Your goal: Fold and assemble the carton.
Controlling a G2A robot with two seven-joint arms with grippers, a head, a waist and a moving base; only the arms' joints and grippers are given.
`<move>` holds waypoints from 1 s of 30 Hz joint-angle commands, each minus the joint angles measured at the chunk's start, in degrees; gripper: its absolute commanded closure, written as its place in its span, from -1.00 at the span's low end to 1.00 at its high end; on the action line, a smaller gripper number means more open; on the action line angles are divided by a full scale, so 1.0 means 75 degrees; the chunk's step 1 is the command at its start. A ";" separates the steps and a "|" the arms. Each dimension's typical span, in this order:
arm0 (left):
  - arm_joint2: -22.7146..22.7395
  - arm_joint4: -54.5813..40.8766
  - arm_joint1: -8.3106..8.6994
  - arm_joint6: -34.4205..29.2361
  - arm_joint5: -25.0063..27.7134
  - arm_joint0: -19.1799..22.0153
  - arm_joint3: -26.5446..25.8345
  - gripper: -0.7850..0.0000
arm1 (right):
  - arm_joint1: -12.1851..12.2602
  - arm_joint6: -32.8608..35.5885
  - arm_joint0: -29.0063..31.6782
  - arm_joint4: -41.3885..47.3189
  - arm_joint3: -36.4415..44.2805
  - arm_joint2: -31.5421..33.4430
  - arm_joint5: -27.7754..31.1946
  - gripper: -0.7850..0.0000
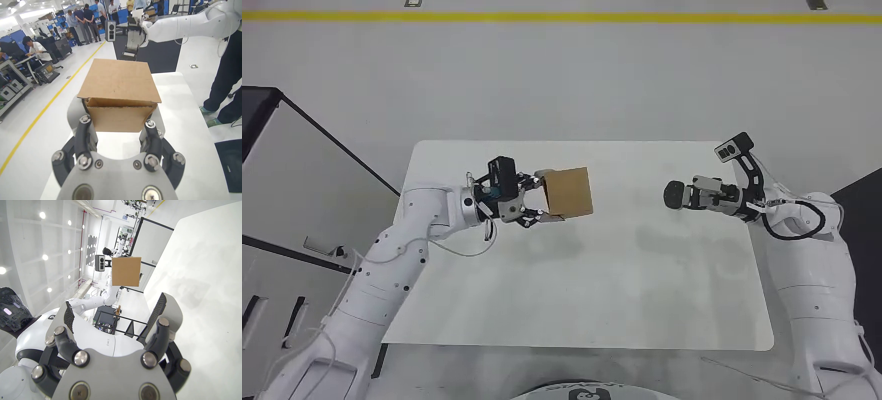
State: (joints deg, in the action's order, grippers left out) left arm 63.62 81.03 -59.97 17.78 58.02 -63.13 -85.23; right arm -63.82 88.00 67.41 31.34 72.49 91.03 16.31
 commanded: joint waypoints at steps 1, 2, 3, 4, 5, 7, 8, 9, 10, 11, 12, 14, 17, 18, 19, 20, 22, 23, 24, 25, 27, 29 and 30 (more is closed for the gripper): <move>-0.0106 -0.0015 0.0049 0.0023 -0.0002 0.0039 0.0206 1.00 | 0.0000 0.0000 0.0000 0.0000 0.0000 0.0000 0.0000 -1.00; -0.0171 0.0020 0.0080 0.0048 -0.0002 0.0073 0.0296 1.00 | 0.0000 0.0000 0.0000 0.0000 0.0000 0.0000 0.0000 -1.00; -0.0261 0.0031 0.0113 0.0113 -0.0002 0.0100 0.0401 1.00 | 0.0000 0.0000 0.0000 0.0000 0.0000 0.0000 0.0000 -1.00; -0.0378 0.0089 0.0150 0.0142 -0.0002 0.0148 0.0521 1.00 | 0.0000 0.0000 0.0000 0.0000 0.0000 0.0000 0.0000 -1.00; -0.0464 0.0132 0.0184 0.0212 -0.0002 0.0217 0.0641 1.00 | 0.0000 0.0000 0.0000 0.0000 0.0000 0.0000 0.0000 -1.00; -0.0722 0.0237 0.0243 0.0414 -0.0002 0.0337 0.0869 1.00 | 0.0000 0.0000 0.0000 0.0000 0.0000 0.0000 0.0000 -1.00; -0.0842 0.0227 0.0266 0.0543 -0.0002 0.0398 0.1037 1.00 | 0.0000 0.0000 0.0000 0.0000 0.0000 0.0000 0.0000 -1.00; -0.0989 0.0242 0.0284 0.0636 -0.0002 0.0476 0.1187 1.00 | 0.0000 0.0000 0.0000 0.0000 0.0000 0.0000 0.0000 -1.00; -0.1134 0.0194 0.0295 0.0766 -0.0002 0.0551 0.1356 1.00 | 0.0000 0.0000 0.0000 0.0000 0.0000 0.0000 0.0000 -1.00; -0.1276 0.0101 0.0300 0.0850 -0.0002 0.0634 0.1561 1.00 | 0.0000 0.0000 0.0000 0.0000 0.0000 0.0000 0.0000 -1.00; -0.1477 0.0080 0.0300 0.0835 -0.0002 0.0742 0.1663 1.00 | 0.0000 0.0000 0.0000 0.0000 0.0000 0.0000 0.0000 -1.00; -0.1678 0.0123 0.0312 0.0715 -0.0002 0.0932 0.1665 1.00 | 0.0000 0.0000 0.0000 0.0000 0.0000 0.0000 0.0000 -1.00; -0.1678 0.0123 0.0312 0.0715 -0.0002 0.0932 0.1665 1.00 | 0.0000 0.0000 0.0000 0.0000 0.0000 0.0000 0.0000 -1.00; -0.1678 0.0123 0.0312 0.0715 -0.0002 0.0932 0.1665 1.00 | 0.0000 0.0000 0.0000 0.0000 0.0000 0.0000 0.0000 -1.00; -0.1678 0.0123 0.0312 0.0715 -0.0002 0.0932 0.1665 1.00 | 0.0000 0.0000 0.0000 0.0000 0.0000 0.0000 0.0000 -1.00; -0.1678 0.0123 0.0312 0.0715 -0.0002 0.0932 0.1665 1.00 | 0.0000 0.0000 0.0000 0.0000 0.0000 0.0000 0.0000 -1.00; -0.1693 0.0052 0.0295 0.0597 -0.0160 0.0863 0.1698 1.00 | 0.0000 0.0000 0.0000 0.0000 0.0000 0.0000 0.0000 -1.00; -0.1730 0.0007 0.0277 0.0578 -0.0165 0.0864 0.1757 1.00 | 0.0000 0.0000 0.0000 0.0000 0.0000 0.0000 0.0000 -1.00; -0.1797 -0.0073 0.0249 0.0650 -0.0059 0.0878 0.1827 1.00 | 0.0000 0.0000 0.0000 0.0000 0.0000 0.0000 0.0000 -1.00; -0.1852 -0.0210 0.0215 0.0777 -0.0002 0.0909 0.1969 1.00 | 0.0000 0.0000 0.0000 0.0000 0.0000 0.0000 0.0000 -1.00; -0.2033 -0.0161 0.0137 0.0857 -0.0012 0.1046 0.2198 1.00 | 0.0000 0.0000 0.0000 0.0000 0.0000 0.0000 0.0000 -1.00; -0.2232 -0.0167 0.0042 0.1109 -0.0002 0.1159 0.2407 1.00 | 0.0000 0.0000 0.0000 0.0000 0.0000 0.0000 0.0000 -1.00; -0.2323 -0.0104 -0.0002 0.1206 -0.0015 0.1237 0.2515 1.00 | 0.0000 0.0000 0.0000 0.0000 0.0000 0.0000 0.0000 -1.00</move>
State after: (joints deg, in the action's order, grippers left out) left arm 46.98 79.83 -59.66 25.94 57.99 -54.40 -67.21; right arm -63.82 88.00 67.41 31.34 72.49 91.03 16.31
